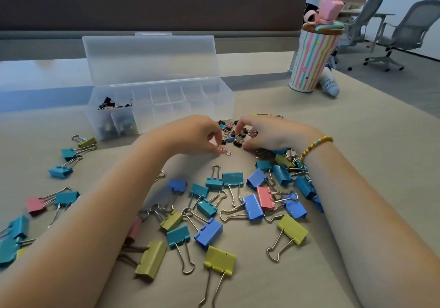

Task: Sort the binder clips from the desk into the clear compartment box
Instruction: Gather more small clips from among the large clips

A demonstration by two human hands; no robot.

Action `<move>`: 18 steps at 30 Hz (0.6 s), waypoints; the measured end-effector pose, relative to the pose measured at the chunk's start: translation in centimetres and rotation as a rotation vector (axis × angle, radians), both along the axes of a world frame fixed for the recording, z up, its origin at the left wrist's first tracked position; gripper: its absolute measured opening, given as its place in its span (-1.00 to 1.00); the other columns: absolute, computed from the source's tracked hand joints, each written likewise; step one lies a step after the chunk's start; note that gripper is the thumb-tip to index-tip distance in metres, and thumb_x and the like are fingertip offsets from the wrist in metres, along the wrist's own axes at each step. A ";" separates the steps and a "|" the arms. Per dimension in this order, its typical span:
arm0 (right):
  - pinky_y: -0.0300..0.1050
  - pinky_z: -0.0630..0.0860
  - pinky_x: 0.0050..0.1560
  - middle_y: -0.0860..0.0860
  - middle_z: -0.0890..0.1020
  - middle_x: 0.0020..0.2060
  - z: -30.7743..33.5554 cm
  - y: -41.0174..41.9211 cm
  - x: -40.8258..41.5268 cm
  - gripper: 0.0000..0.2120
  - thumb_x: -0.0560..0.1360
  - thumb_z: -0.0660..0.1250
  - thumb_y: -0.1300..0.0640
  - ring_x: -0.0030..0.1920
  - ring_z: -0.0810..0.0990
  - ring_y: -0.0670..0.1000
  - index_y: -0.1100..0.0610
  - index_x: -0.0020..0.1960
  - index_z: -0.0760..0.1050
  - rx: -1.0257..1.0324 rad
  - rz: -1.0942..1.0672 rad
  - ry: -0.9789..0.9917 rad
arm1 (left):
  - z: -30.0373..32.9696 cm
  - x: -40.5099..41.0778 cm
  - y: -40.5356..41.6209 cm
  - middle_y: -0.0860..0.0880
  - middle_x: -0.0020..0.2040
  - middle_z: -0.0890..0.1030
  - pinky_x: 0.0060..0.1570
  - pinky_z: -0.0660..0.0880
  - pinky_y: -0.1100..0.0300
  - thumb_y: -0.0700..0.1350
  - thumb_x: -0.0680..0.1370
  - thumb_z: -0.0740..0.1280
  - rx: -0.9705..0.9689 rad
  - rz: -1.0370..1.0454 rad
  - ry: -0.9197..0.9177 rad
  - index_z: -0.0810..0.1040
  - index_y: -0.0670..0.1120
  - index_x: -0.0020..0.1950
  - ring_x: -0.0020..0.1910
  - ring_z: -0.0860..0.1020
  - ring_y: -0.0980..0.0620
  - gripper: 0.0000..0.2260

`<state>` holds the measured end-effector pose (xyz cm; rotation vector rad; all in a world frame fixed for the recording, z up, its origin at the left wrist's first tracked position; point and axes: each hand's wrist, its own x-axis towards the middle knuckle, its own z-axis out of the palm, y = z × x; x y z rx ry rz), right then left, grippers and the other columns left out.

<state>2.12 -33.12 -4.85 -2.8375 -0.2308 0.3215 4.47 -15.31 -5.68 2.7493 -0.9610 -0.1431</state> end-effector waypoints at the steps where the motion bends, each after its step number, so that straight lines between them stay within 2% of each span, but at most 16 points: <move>1: -0.16 0.42 -0.04 0.00 0.47 0.09 -0.1 0.1 0.0 -0.68 0.54 0.29 0.05 0.06 0.45 0.02 -0.04 0.27 0.37 -0.009 0.004 -0.007 | -0.1 0.0 0.1 0.09 -0.30 0.36 -0.34 0.24 0.30 -0.03 0.51 0.35 0.004 0.003 -0.001 0.57 -0.08 0.03 -0.30 0.32 0.13 -0.83; 5: -0.18 0.36 -0.11 0.03 0.48 0.18 -0.4 0.7 0.3 -0.75 0.56 0.24 0.06 0.00 0.42 0.00 -0.02 0.23 0.40 -0.054 0.030 -0.056 | -0.2 -0.1 -0.3 0.03 -0.22 0.39 -0.31 0.24 0.35 -0.05 0.54 0.31 0.039 -0.003 -0.047 0.56 -0.12 0.06 -0.17 0.35 0.05 -0.82; 11: -0.19 0.33 -0.13 -0.01 0.47 0.09 -0.5 0.5 0.3 -0.78 0.56 0.24 0.05 -0.02 0.41 -0.02 0.00 0.20 0.40 -0.056 0.005 -0.060 | 0.1 -0.2 -0.6 -0.01 -0.21 0.49 -0.28 0.29 0.23 0.00 0.54 0.29 -0.024 -0.001 -0.059 0.56 -0.16 0.03 -0.21 0.38 0.03 -0.76; 12: -0.19 0.34 -0.12 -0.02 0.46 0.06 -0.5 0.5 0.2 -0.79 0.56 0.24 0.05 -0.02 0.41 -0.02 0.00 0.19 0.41 -0.048 0.002 -0.059 | 0.1 -0.2 -0.8 -0.05 -0.16 0.54 -0.26 0.29 0.22 -0.03 0.57 0.25 -0.055 -0.008 -0.074 0.57 -0.18 0.04 -0.20 0.39 0.03 -0.76; 14: -0.19 0.36 -0.09 -0.03 0.44 0.03 -0.5 0.6 0.2 -0.82 0.56 0.25 0.06 -0.02 0.41 -0.02 0.03 0.16 0.43 -0.033 -0.004 -0.061 | 0.2 -0.4 -1.3 -0.05 -0.14 0.55 -0.29 0.28 0.32 -0.12 0.62 0.14 -0.162 0.002 -0.087 0.56 -0.18 0.07 -0.21 0.41 0.07 -0.77; 16: -0.19 0.37 -0.07 -0.03 0.45 0.03 -0.4 0.6 0.1 -0.82 0.56 0.24 0.06 -0.01 0.41 -0.03 0.04 0.15 0.43 -0.041 -0.009 -0.062 | 0.4 -0.4 -1.6 0.01 -0.21 0.54 -0.39 0.30 0.47 -0.21 0.62 0.07 -0.327 0.075 0.021 0.54 -0.14 0.04 -0.34 0.44 0.21 -0.76; 18: -0.18 0.36 -0.05 -0.02 0.48 0.07 -0.4 0.8 0.1 -0.83 0.57 0.23 0.06 0.00 0.41 -0.03 0.06 0.14 0.43 -0.061 -0.017 -0.062 | 0.5 -0.4 -1.7 0.00 -0.26 0.54 -0.52 0.28 0.46 -0.26 0.61 0.04 -0.524 0.150 0.197 0.49 -0.09 -0.03 -0.49 0.42 0.23 -0.75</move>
